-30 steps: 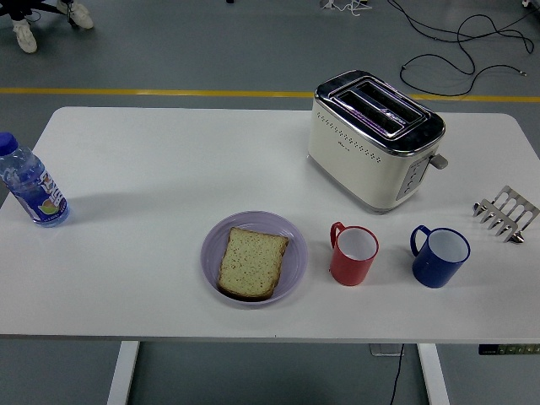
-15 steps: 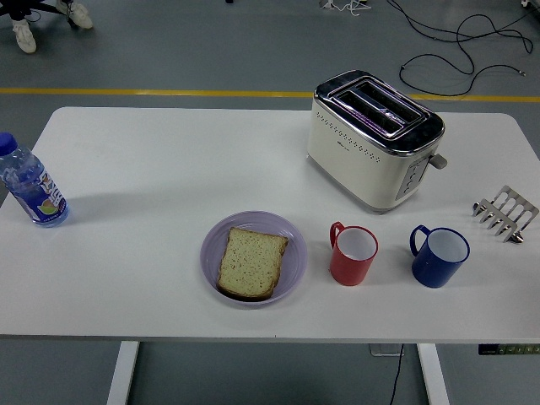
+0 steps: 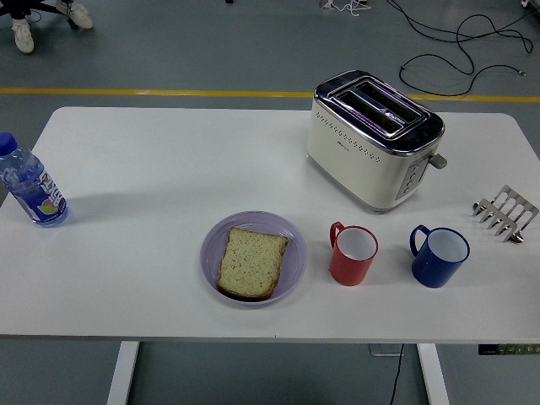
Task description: Pick up the cup,pour liquid into bread,place the cup on the desk
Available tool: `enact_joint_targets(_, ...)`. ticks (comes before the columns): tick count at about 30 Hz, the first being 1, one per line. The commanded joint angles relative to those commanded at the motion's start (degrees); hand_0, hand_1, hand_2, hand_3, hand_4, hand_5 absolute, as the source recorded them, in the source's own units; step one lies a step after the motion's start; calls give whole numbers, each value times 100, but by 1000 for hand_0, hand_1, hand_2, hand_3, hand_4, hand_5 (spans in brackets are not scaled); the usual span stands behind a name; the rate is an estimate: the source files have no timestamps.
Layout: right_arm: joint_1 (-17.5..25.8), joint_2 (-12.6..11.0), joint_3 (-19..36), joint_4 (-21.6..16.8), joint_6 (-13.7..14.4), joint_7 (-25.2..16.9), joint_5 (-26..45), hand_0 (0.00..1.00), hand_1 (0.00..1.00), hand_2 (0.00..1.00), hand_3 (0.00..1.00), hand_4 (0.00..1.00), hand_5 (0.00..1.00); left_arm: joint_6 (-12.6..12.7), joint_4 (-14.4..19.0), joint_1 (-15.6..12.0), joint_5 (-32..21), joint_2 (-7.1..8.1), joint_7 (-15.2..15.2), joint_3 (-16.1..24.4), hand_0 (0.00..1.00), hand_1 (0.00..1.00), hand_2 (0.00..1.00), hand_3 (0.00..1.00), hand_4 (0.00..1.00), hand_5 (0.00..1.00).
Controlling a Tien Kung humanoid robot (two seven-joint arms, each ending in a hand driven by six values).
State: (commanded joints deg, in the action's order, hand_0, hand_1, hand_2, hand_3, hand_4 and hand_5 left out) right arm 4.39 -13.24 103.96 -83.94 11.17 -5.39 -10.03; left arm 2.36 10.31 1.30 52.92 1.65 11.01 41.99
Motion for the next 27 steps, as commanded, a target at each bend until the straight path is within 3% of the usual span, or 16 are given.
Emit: enact_joint_targets(27,-149,44,-57,130,-74,296,80,636,575,629,594,485,31,12,0,62,-78,-34,-8,-56,659,704,724,618,365,925)
